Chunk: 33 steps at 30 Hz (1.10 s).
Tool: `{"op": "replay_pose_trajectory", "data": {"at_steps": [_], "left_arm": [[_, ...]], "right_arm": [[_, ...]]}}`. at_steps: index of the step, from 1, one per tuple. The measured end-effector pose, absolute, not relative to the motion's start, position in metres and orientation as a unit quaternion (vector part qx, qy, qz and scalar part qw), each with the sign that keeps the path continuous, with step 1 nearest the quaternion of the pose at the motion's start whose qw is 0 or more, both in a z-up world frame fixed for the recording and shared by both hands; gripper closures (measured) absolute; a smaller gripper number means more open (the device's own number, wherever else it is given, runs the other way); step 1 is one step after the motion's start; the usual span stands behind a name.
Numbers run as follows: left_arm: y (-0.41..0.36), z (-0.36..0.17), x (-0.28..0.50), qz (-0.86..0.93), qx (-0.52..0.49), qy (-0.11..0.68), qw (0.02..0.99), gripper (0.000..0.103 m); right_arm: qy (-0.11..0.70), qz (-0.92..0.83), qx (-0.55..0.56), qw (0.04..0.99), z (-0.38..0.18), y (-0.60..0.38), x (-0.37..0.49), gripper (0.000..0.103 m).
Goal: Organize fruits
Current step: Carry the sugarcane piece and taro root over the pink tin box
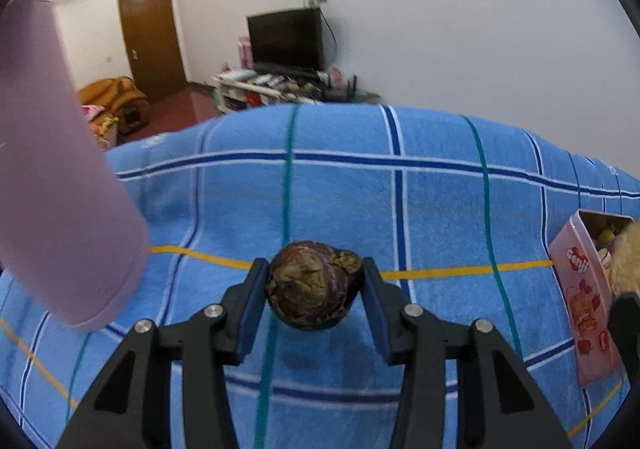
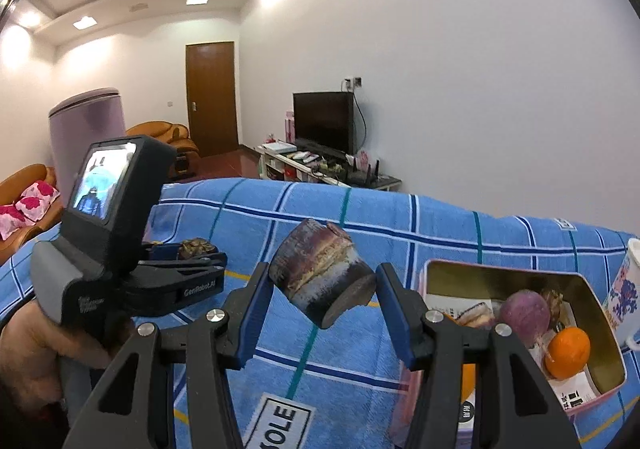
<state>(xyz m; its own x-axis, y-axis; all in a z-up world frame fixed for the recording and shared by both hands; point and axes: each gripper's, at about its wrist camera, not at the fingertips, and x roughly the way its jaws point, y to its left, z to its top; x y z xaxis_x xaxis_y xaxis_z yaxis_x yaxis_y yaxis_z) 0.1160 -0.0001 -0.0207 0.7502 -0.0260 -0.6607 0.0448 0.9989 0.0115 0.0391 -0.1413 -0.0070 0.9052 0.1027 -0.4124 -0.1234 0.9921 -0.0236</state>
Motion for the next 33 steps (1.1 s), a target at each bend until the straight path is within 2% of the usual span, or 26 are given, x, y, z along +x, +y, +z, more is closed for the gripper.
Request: {"op": "replay_pose_trajectory", "data": {"at_steps": [11,33], "left_arm": [[0.004,-0.01,0.055,0.021,0.018,0.301,0.953,0.055],[0.014,-0.005,0.023,0.029,-0.003,0.272,0.962,0.055]], "right_arm": [[0.19,0.062,-0.04,0.979,-0.004,-0.131,0.026,0.048],[0.187,0.061,-0.05,0.979,-0.003,-0.124,-0.002,0.048]]}}
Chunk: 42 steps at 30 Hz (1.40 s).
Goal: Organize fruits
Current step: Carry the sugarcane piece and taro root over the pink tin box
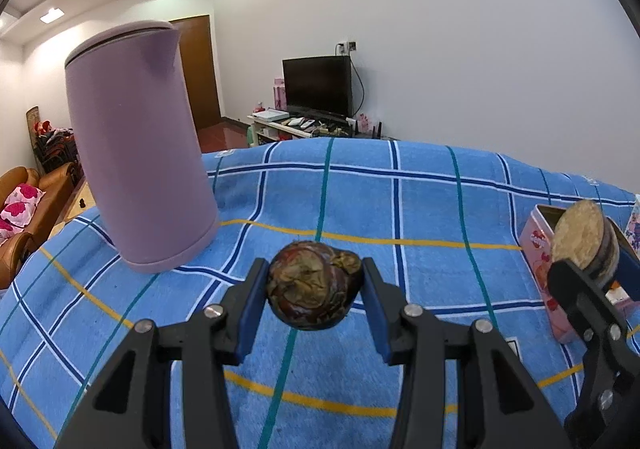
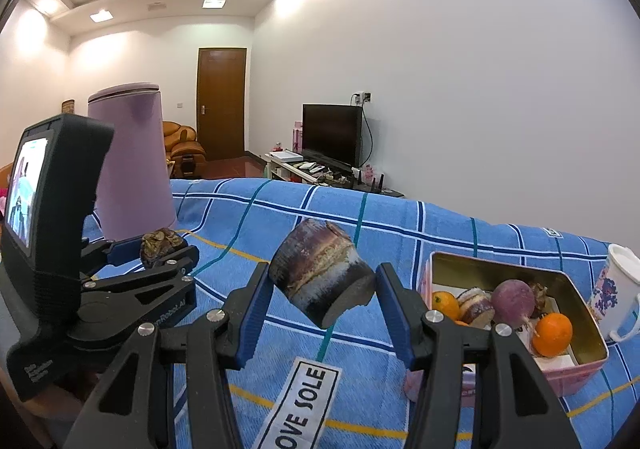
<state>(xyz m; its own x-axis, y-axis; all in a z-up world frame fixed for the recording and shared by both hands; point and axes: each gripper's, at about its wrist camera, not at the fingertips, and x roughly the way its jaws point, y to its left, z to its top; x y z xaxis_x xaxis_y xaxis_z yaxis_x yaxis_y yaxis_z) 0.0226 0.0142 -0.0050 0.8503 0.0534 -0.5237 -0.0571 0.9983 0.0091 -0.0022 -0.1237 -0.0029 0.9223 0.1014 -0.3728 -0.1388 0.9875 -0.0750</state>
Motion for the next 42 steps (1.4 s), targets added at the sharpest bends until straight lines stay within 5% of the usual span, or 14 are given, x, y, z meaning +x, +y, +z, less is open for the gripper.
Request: {"op": "replay_pose_trajectory", "data": {"at_steps": [42], "left_arm": [[-0.026,-0.005,-0.007,-0.005,0.029,0.265,0.964,0.055]], "right_arm": [[0.191,0.028,-0.059,0.979,-0.001,-0.15,-0.027,0.048]]}}
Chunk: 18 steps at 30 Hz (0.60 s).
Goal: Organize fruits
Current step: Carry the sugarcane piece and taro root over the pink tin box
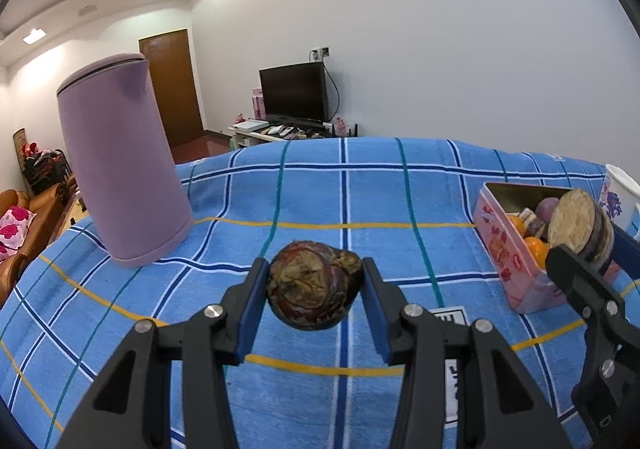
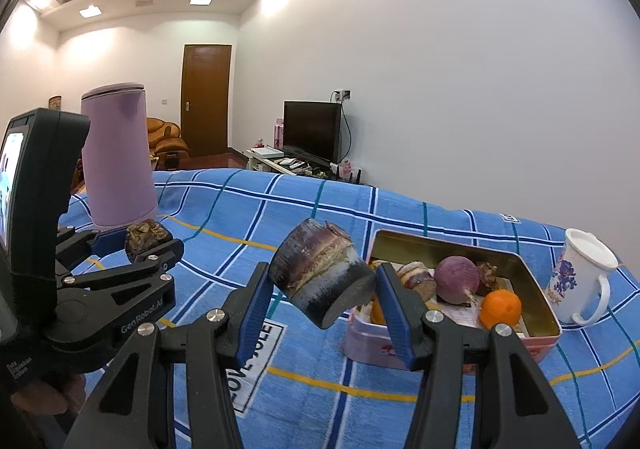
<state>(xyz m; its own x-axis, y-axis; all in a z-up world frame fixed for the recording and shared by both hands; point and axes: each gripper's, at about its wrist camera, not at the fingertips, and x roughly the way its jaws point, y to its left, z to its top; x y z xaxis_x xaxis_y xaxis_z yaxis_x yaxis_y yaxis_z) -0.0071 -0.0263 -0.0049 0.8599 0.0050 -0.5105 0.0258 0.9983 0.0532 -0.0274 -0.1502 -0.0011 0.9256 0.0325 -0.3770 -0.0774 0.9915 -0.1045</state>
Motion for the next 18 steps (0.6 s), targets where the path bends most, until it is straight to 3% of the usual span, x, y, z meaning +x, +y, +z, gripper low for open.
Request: {"op": "replay_pose_trajectory", "data": {"at_steps": [18], "left_arm": [[-0.062,-0.005,-0.015,-0.041,0.019,0.275,0.96,0.055]], "right_arm": [[0.194,0.002,-0.055,0.98,0.003,-0.191,-0.042,0.048]]}}
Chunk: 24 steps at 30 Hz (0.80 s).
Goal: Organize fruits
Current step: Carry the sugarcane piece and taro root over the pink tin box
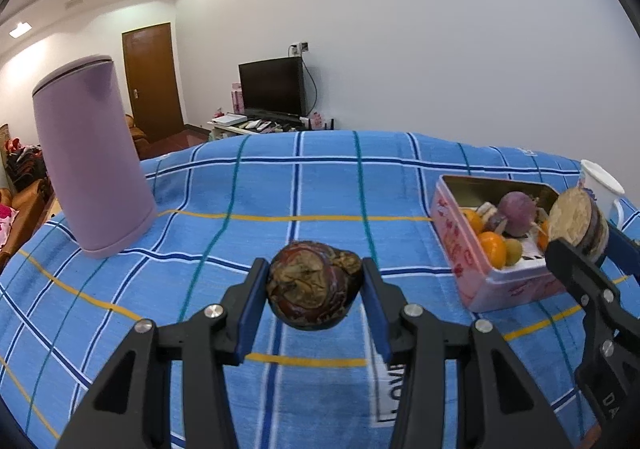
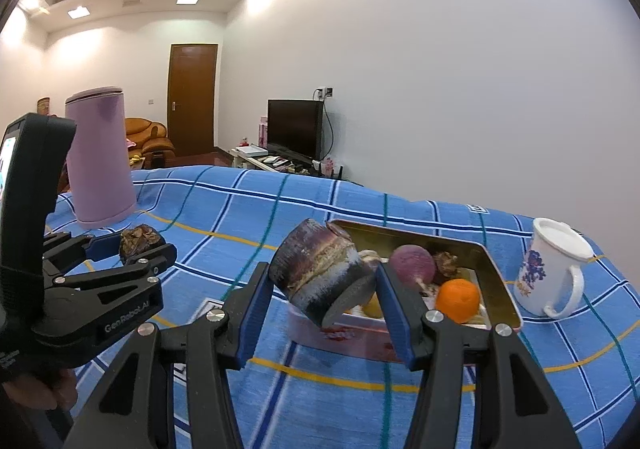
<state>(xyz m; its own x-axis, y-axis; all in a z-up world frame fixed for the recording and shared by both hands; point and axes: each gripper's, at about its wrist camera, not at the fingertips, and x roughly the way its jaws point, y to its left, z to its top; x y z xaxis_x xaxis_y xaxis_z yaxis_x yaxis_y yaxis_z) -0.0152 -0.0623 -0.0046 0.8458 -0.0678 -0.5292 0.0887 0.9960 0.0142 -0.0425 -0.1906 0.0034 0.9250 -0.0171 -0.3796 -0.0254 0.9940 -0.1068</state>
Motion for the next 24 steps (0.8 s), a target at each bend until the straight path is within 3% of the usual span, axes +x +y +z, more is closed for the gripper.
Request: {"op": "replay_pose_trajectory", "data": {"at_steps": [24], "left_arm": [[-0.117,0.01,-0.024,-0.104,0.036,0.252,0.961,0.055]], "right_arm": [[0.187,-0.061,-0.062,0.978,0.007,-0.255,-0.055,0.048]]}}
